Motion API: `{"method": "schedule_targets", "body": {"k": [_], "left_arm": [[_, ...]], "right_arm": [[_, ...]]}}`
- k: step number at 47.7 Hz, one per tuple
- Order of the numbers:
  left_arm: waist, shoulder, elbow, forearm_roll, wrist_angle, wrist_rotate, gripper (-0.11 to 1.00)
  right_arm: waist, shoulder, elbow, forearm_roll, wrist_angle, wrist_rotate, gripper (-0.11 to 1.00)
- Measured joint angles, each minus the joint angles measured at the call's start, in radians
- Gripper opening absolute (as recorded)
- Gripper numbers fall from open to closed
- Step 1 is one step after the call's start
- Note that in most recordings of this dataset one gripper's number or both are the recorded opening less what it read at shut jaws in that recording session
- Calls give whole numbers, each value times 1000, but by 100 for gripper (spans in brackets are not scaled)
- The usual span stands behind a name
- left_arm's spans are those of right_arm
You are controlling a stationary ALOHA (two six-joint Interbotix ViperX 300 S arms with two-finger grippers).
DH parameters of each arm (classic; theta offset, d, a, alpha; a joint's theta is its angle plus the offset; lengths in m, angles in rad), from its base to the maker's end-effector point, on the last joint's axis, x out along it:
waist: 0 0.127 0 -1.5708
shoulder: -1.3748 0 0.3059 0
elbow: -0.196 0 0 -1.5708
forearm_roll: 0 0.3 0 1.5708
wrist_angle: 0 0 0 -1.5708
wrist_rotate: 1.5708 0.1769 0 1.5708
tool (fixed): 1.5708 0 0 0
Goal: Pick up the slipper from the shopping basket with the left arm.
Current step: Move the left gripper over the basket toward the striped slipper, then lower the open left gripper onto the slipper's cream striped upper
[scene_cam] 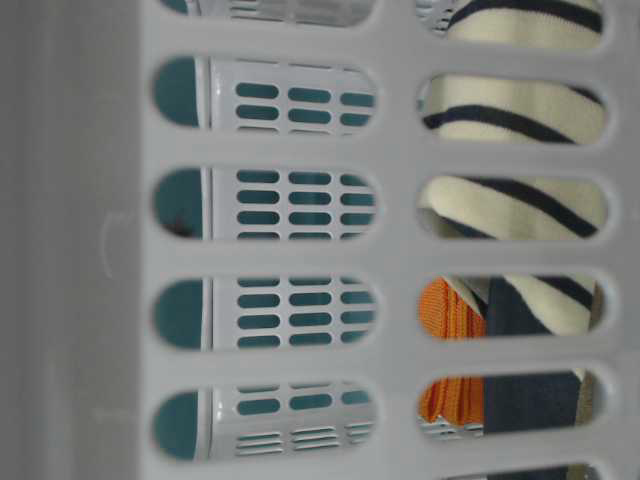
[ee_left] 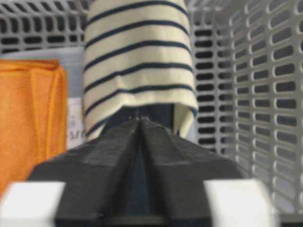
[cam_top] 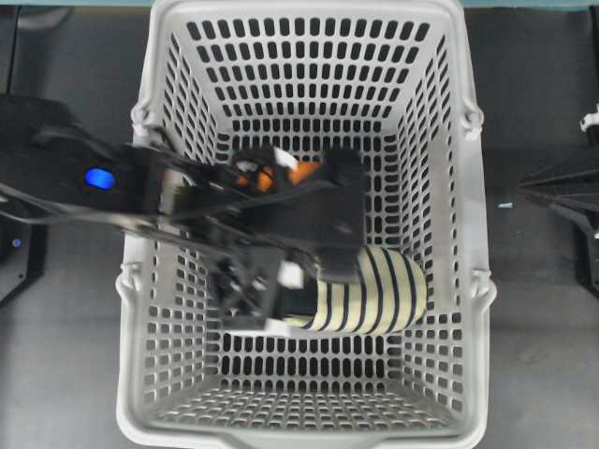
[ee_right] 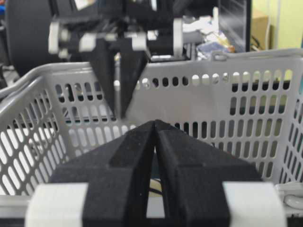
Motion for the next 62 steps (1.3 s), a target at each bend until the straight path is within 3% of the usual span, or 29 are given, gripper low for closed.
{"method": "schedule_targets", "body": {"k": [7,12,27,41,46,49,62], "left_arm": [[-2,81,-83,2,57,-8,71],[-3,132,-126,2,78,3,90],[-5,265,-149,2,83,-2,91],[-5,293,-67,2,23,6,90],[-5,290,-25,2,-34,5,86],[-3,282,-2,2,-69,2,78],[-3,267,20,0,-115,31,13]], "right_arm": [[-2,-2,2,-2,0,0,-2],[0,-5,2,0,-2,0,-2],[3,-14,3,-2,0,-2,-2],[5,-14,14,0,-2,0,-2],[6,-14,17,-2,0,0,-2],[6,-14,18,0,0,0,-2],[9,-14,18,-2,0,0,-2]]}}
